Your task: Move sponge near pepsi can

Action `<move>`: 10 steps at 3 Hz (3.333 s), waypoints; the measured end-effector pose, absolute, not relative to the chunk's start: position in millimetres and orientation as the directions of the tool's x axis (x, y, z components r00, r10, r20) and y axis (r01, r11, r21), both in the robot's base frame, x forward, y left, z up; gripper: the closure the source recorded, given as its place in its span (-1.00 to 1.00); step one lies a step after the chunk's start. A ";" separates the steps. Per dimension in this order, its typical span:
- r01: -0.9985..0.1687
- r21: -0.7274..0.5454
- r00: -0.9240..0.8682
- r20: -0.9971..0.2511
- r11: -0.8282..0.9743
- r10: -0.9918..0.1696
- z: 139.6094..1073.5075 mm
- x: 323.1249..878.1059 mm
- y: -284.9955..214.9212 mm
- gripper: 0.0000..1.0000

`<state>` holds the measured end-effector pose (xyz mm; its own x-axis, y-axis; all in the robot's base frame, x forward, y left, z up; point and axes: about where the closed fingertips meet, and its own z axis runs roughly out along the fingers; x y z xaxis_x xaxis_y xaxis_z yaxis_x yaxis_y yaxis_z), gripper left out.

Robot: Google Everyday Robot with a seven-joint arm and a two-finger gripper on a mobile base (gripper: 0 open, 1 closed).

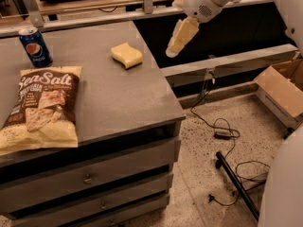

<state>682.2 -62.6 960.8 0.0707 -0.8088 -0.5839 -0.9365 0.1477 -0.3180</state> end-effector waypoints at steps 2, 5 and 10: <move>-0.950 -0.263 0.097 -0.758 0.166 -0.645 920.6 746.9 -17.4 -1.00; -0.979 -0.144 0.046 -0.843 0.144 -0.536 869.2 767.8 45.3 -1.00; -0.973 -0.105 -0.026 -0.833 0.204 -0.553 825.7 771.0 55.3 0.43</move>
Offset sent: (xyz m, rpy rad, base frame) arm 0.1015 0.0546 -0.0480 0.3389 0.0258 0.0661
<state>771.0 55.3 825.7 -0.0261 -0.5534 -0.8325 -0.9734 0.2038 -0.1050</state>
